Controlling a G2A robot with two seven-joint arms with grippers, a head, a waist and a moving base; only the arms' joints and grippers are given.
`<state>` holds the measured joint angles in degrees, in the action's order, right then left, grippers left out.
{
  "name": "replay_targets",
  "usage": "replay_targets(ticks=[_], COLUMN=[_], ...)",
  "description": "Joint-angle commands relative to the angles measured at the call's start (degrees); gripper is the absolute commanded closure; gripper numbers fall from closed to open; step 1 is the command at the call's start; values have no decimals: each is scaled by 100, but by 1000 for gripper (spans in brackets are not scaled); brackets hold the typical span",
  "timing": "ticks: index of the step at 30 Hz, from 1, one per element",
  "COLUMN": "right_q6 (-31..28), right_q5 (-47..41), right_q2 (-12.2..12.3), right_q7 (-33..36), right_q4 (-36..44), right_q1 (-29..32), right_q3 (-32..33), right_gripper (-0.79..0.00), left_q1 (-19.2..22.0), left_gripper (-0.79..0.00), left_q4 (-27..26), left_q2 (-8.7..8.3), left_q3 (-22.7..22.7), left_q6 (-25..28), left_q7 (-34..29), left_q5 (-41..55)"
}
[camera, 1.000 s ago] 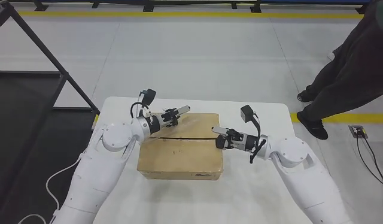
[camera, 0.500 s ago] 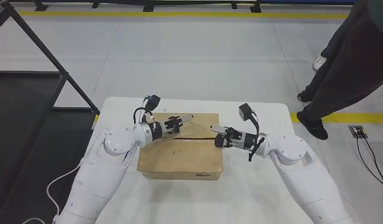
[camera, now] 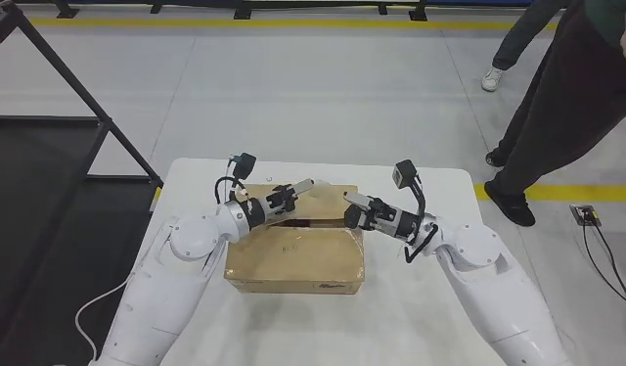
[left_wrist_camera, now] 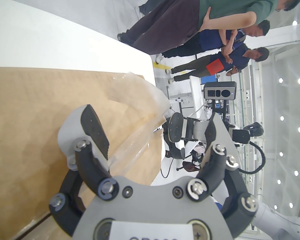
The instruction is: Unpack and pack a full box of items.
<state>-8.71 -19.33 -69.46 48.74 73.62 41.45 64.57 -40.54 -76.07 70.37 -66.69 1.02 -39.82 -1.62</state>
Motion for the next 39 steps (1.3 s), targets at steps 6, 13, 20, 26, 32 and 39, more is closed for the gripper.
replay_targets(ticks=[6, 13, 20, 26, 32, 39], right_q6=[-1, -38, -81, -82, -72, -50], right_q5=[-15, -29, -62, -57, -19, 38], right_q2=[-22, -27, -5, 0, 20, 30], right_q7=[89, 115, 174, 183, 198, 280], right_q4=[-117, -198, -248, -244, -196, -179], right_q1=[-95, -98, -65, -52, 11, 10], right_q3=[-60, -49, 59, 85, 140, 141], right_gripper=[-785, -785, -785, -785, -785, -785], left_q1=[-255, -852, -1517, -1458, -1317, -1176], left_gripper=[-785, -785, -785, -785, -785, -785], left_q4=[-240, -910, -1454, -1222, -945, -725], left_q2=[-48, -149, -244, -216, -189, -170], left_q3=[-319, -867, -1283, -1123, -999, -881], left_q6=[-114, 160, 251, 134, 26, -88], left_q7=[287, 213, 242, 514, 571, 566], left_q5=[166, 602, 642, 629, 741, 778])
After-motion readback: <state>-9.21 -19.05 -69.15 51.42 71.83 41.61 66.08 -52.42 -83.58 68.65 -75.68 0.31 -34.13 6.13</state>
